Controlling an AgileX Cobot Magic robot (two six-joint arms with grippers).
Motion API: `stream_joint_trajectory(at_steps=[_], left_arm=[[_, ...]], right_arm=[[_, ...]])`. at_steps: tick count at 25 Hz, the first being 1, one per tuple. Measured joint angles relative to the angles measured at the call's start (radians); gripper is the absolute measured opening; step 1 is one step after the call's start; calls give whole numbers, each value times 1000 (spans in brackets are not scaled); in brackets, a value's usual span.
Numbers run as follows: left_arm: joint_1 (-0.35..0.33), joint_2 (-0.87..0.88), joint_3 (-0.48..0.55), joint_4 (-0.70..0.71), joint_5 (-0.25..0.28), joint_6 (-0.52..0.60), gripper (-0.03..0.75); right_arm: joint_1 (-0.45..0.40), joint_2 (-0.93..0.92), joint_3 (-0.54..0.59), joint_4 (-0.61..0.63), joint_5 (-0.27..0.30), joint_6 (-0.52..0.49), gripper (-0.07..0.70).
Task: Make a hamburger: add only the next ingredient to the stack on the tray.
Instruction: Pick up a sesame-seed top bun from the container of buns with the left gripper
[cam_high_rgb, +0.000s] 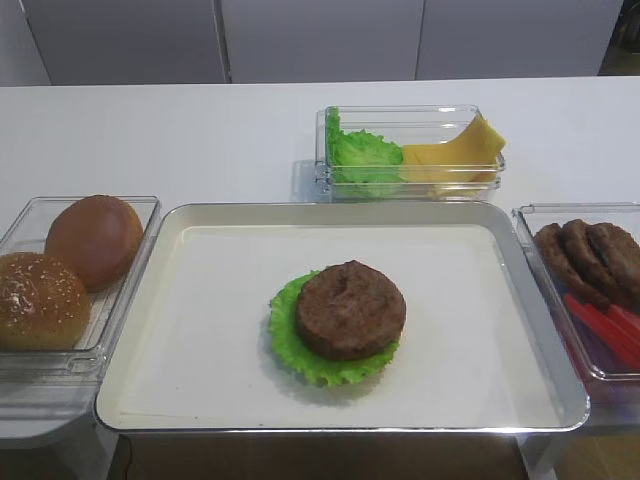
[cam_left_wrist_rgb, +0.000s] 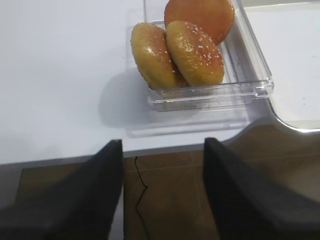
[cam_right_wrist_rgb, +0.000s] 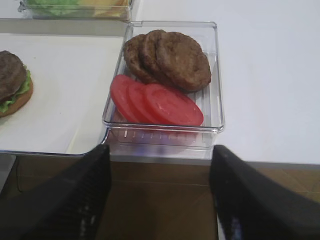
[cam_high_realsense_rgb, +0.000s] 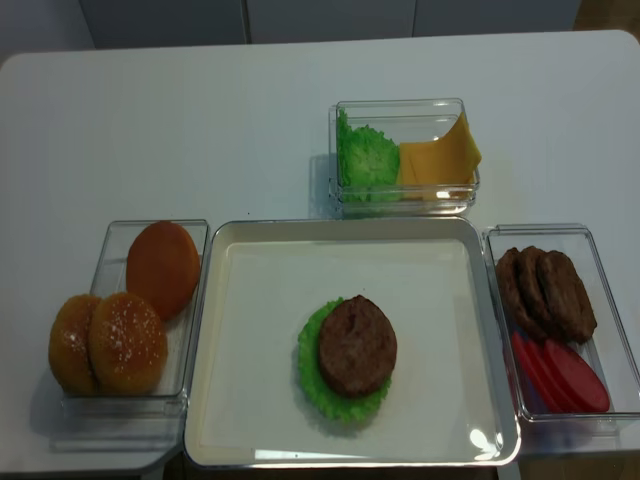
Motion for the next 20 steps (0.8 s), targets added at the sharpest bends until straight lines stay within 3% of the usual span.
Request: stream_joint_trajectory(at_steps=[4, 13, 17, 20], left_arm=[[0, 0, 0, 2, 0, 0, 470], [0, 17, -85, -8, -61, -4, 488], [0, 157, -140, -8, -79, -21, 488], [0, 306, -173, -8, -79, -96, 488]], right_arm=[[0, 0, 0, 0, 0, 0, 467], [0, 0, 0, 0, 0, 0, 450], [0, 0, 0, 0, 0, 0, 450], [0, 0, 0, 0, 0, 0, 450]])
